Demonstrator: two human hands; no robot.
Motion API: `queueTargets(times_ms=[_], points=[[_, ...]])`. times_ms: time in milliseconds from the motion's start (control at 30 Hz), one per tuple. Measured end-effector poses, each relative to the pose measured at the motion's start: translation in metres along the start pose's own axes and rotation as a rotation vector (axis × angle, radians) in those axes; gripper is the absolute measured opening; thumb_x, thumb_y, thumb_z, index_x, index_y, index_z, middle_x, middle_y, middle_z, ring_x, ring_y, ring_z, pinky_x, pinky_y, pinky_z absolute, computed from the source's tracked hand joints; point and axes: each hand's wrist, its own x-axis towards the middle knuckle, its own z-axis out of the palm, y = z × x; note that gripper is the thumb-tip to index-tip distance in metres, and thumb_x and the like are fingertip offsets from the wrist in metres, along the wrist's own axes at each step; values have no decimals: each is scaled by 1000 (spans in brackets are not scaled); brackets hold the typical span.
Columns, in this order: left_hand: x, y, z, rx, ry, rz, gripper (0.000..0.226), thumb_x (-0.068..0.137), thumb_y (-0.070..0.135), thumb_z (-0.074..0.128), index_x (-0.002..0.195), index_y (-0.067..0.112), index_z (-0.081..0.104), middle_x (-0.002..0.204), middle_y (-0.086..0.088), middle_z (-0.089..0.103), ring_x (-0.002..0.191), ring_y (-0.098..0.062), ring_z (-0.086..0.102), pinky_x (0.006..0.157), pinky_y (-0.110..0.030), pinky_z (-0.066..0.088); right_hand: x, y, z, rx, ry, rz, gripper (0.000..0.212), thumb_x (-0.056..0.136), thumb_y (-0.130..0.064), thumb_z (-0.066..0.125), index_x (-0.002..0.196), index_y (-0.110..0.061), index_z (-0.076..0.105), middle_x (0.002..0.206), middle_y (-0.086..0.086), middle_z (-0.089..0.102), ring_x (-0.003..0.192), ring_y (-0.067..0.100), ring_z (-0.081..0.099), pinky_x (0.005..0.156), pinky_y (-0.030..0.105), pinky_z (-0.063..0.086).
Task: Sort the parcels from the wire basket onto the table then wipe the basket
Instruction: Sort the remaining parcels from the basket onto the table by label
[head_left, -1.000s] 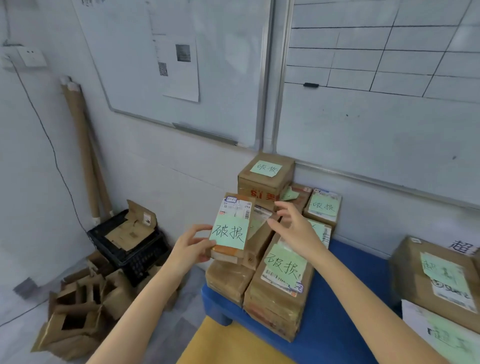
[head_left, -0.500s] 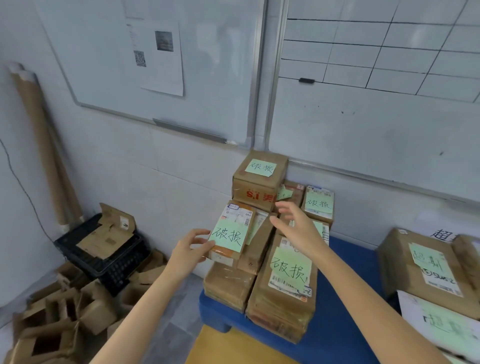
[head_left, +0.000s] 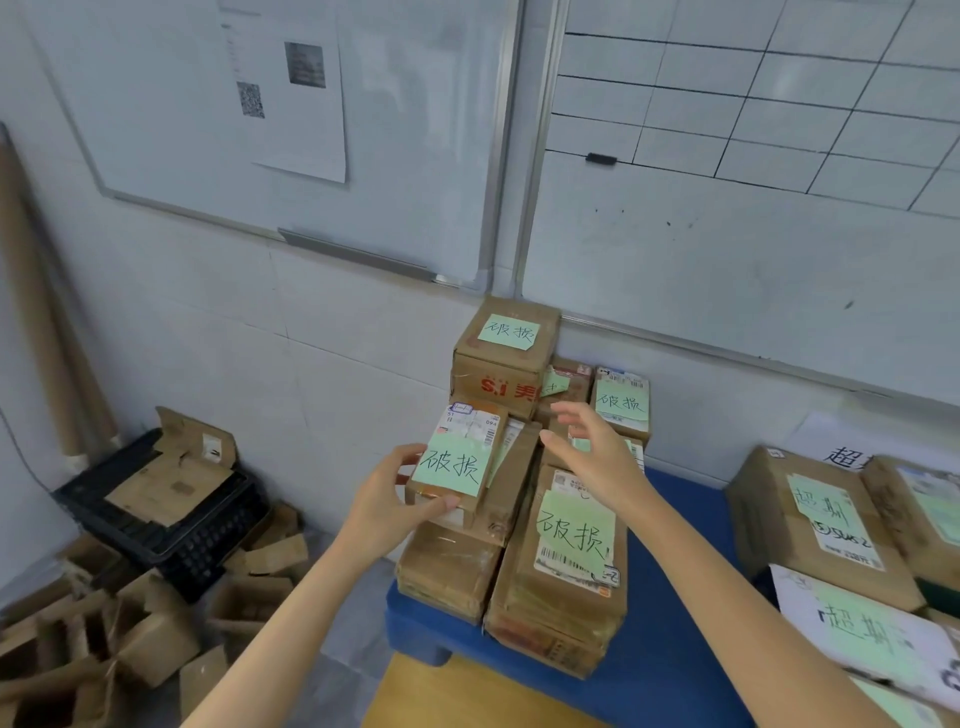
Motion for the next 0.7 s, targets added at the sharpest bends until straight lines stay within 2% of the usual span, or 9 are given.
queueTargets(times_ms=[167, 233, 267, 367, 500, 567, 700], points=[[6, 2, 2, 17, -13, 27, 68, 78, 32, 82, 137, 23, 47, 129, 14, 57, 109, 7, 51, 82, -14, 45, -3, 2, 1, 3, 9, 13, 40, 97, -34, 59, 135, -28, 49, 139, -4, 51, 129, 12, 45, 100, 27, 33], [8, 4, 2, 34, -18, 34, 68, 79, 32, 81, 137, 23, 46, 132, 13, 56, 109, 2, 52, 78, -12, 42, -4, 3, 1, 3, 13, 18, 38, 97, -34, 59, 134, -29, 49, 138, -4, 51, 129, 13, 46, 101, 28, 34], [8, 4, 2, 45, -11, 37, 69, 79, 33, 81, 138, 23, 46, 134, 12, 54, 112, -3, 52, 80, -13, 42, -5, 3, 1, 4, 17, 21, 38, 97, -35, 59, 133, -30, 49, 138, -4, 52, 128, 13, 46, 101, 29, 35], [6, 7, -2, 118, 69, 54, 75, 78, 44, 80, 141, 27, 44, 139, 10, 47, 123, -15, 45, 94, -31, 43, -7, 3, -1, -2, 36, 20, 38, 97, -35, 59, 133, -29, 50, 136, -6, 51, 126, 9, 46, 101, 28, 34], [6, 33, -7, 304, 121, 231, 64, 85, 45, 72, 142, 30, 46, 145, 9, 47, 129, -18, 40, 97, -32, 36, -14, 3, -8, -25, 72, 5, 39, 98, -33, 59, 135, -25, 50, 137, -8, 50, 121, 2, 41, 98, 25, 31], [8, 52, -6, 434, 134, 328, 60, 88, 48, 66, 142, 31, 47, 146, 9, 46, 131, -19, 40, 102, -35, 35, -19, 4, -14, -63, 108, -20, 38, 97, -32, 59, 134, -24, 53, 138, -7, 50, 124, 4, 42, 103, 27, 32], [12, 86, 12, 583, 114, 434, 69, 84, 66, 36, 143, 32, 47, 150, 7, 44, 136, -21, 39, 108, -41, 32, -36, 11, -34, -197, 188, -44, 38, 97, -32, 60, 133, -24, 53, 142, -2, 47, 132, 16, 43, 110, 44, 38]])
